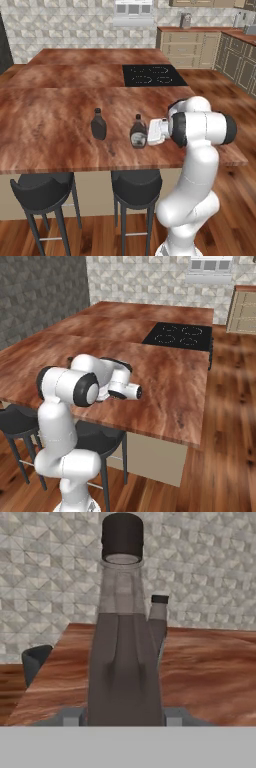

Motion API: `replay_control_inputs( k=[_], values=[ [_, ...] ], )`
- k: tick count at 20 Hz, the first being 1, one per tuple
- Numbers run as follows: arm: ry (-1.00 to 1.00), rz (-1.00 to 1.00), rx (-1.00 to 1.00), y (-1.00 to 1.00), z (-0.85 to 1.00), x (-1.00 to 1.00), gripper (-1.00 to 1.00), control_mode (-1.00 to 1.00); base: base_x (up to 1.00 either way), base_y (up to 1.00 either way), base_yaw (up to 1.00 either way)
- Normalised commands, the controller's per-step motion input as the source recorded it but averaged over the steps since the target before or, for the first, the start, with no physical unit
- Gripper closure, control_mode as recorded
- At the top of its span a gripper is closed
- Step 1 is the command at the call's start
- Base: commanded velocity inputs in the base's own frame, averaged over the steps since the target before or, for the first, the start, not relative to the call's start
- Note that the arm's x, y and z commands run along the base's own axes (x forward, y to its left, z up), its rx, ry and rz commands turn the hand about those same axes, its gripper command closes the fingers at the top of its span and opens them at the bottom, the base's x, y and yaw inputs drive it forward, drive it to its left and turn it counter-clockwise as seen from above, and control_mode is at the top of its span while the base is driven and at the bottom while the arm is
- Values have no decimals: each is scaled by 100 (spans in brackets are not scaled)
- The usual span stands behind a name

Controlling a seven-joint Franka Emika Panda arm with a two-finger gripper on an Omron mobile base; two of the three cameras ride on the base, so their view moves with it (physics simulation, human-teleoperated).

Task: The dining table condiment station is running low on syrup bottle. Refill the condiment station by opening the cabinet and taking the syrup bottle from the cabinet and placing it on the dining table.

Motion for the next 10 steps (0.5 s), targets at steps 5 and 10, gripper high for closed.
replay_control_inputs(
  k=[5, 10],
  values=[
    [2, 4, 0, 13, -34, 34, 100, -100, 0, 0, 0],
    [2, 4, 0, 11, -35, 32, 100, -100, 0, 0, 0]
  ],
)
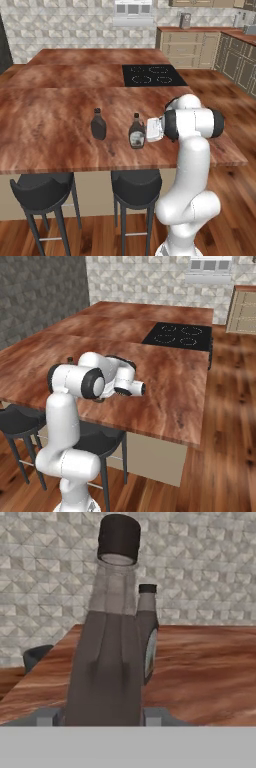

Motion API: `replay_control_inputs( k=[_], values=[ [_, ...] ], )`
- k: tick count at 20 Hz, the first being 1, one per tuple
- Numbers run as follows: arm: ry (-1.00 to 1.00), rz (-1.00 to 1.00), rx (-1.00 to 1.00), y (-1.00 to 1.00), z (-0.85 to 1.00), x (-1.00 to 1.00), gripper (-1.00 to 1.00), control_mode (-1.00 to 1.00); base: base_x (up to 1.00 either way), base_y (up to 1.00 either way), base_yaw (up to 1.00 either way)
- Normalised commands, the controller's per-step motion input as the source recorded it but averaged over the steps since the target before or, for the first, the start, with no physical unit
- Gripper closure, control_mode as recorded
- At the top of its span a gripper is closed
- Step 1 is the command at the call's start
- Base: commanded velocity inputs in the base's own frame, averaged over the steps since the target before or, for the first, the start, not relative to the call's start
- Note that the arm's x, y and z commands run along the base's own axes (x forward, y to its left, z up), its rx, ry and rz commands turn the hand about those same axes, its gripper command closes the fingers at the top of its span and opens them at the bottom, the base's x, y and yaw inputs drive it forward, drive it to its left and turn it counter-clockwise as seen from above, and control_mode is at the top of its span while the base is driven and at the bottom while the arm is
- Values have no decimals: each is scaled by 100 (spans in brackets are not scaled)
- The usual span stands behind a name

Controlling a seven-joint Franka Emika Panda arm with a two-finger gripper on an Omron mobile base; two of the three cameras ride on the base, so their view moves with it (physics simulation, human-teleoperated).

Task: The dining table condiment station is running low on syrup bottle. Refill the condiment station by opening the cabinet and taking the syrup bottle from the cabinet and placing it on the dining table.

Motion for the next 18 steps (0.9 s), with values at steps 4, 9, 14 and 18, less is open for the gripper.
replay_control_inputs(
  k=[4, 9, 14, 18],
  values=[
    [2, 3, 0, 11, -28, 26, 100, -100, 0, 0, 0],
    [-3, 4, 0, 13, -30, -16, 100, -100, 0, 0, 0],
    [-14, 4, 0, 7, -16, -58, 100, -100, 0, 0, 0],
    [-7, 2, 0, 5, -20, -33, -100, -100, 0, 0, 0]
  ],
)
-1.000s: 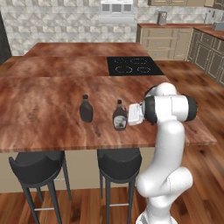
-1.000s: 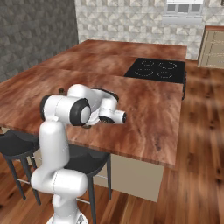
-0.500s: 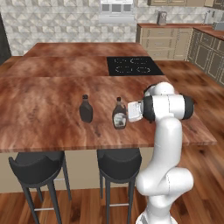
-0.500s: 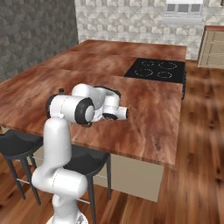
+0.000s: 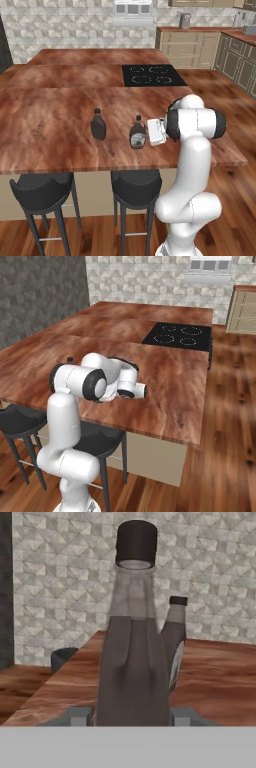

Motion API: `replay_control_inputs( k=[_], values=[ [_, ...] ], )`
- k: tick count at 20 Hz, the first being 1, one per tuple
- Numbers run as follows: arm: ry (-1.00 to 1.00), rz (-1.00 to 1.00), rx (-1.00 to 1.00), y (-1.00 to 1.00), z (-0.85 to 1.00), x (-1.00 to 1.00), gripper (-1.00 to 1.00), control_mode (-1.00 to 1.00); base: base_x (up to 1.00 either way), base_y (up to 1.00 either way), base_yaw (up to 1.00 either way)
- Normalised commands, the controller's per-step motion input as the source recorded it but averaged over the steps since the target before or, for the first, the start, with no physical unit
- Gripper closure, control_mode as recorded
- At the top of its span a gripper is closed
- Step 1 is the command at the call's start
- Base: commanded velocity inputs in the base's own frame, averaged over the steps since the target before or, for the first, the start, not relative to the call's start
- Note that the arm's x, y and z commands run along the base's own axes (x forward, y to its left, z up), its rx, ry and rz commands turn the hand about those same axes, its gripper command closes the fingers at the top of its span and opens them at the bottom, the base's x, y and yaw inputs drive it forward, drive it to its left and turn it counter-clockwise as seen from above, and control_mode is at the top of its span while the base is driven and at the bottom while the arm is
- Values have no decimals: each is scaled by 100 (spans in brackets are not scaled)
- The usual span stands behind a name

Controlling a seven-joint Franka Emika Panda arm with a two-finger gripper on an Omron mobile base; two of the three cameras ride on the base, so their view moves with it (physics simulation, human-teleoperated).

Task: The dining table condiment station is running low on syrup bottle. Refill the condiment station by opening the cabinet and taking the syrup bottle from the cabinet and placing it on the dining table.

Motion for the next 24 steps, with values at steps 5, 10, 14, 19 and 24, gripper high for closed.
replay_control_inputs(
  k=[5, 10, 14, 19, 24],
  values=[
    [-2, 0, 0, 0, -5, -3, -100, -100, 0, 0, 0],
    [0, 4, 0, 0, 1, 2, -100, -100, 0, 0, 0],
    [1, 3, 0, 0, 13, 3, -100, -100, 0, 0, 0],
    [0, 2, 0, 0, 22, 0, -100, -100, 0, 0, 0],
    [3, 2, 0, 0, 18, 9, -100, -100, 0, 0, 0]
  ],
)
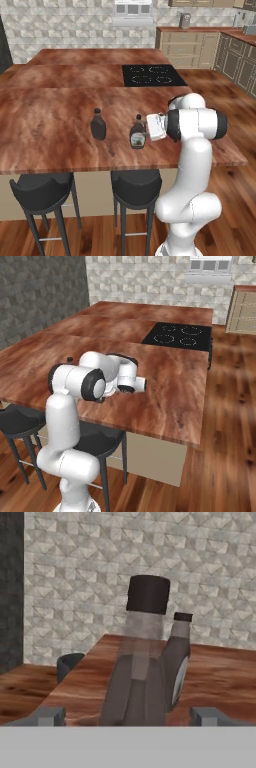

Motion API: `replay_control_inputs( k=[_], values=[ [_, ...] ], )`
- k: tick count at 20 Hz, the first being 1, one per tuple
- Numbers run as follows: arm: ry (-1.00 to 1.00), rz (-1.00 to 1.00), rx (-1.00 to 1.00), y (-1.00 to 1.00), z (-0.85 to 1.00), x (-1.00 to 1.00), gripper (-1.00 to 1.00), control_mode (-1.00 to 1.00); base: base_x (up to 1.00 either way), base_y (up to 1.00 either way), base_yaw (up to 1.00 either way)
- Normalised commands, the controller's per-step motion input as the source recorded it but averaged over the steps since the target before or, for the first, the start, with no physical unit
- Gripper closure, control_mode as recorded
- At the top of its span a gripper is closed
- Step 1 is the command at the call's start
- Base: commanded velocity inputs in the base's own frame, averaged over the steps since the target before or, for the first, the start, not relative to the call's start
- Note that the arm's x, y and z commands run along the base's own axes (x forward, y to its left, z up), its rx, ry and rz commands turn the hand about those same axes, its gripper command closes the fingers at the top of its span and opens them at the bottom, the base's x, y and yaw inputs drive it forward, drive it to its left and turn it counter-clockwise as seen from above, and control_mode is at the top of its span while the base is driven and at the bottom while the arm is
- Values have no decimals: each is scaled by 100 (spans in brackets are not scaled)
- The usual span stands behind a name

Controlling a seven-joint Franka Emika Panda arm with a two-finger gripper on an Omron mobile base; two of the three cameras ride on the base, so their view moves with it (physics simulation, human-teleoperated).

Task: The dining table condiment station is running low on syrup bottle. Refill the condiment station by opening the cabinet and taking the syrup bottle from the cabinet and placing it on the dining table.

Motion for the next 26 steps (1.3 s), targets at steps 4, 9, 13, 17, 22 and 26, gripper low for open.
replay_control_inputs(
  k=[4, 9, 13, 17, 22, 26],
  values=[
    [1, 3, 0, 0, 29, 1, -100, -100, 0, 0, 0],
    [0, 0, 0, 0, 44, 0, -100, -100, 0, 0, 0],
    [-5, 0, 0, 0, 61, 0, -100, -100, 0, 0, 0],
    [-8, 0, 0, 0, 65, -1, -100, -100, 0, 0, 0],
    [-15, 0, -2, 0, 68, -31, -100, -100, 0, 0, 0],
    [-22, 0, -4, 0, 62, -66, -100, -100, 0, 0, 0]
  ],
)
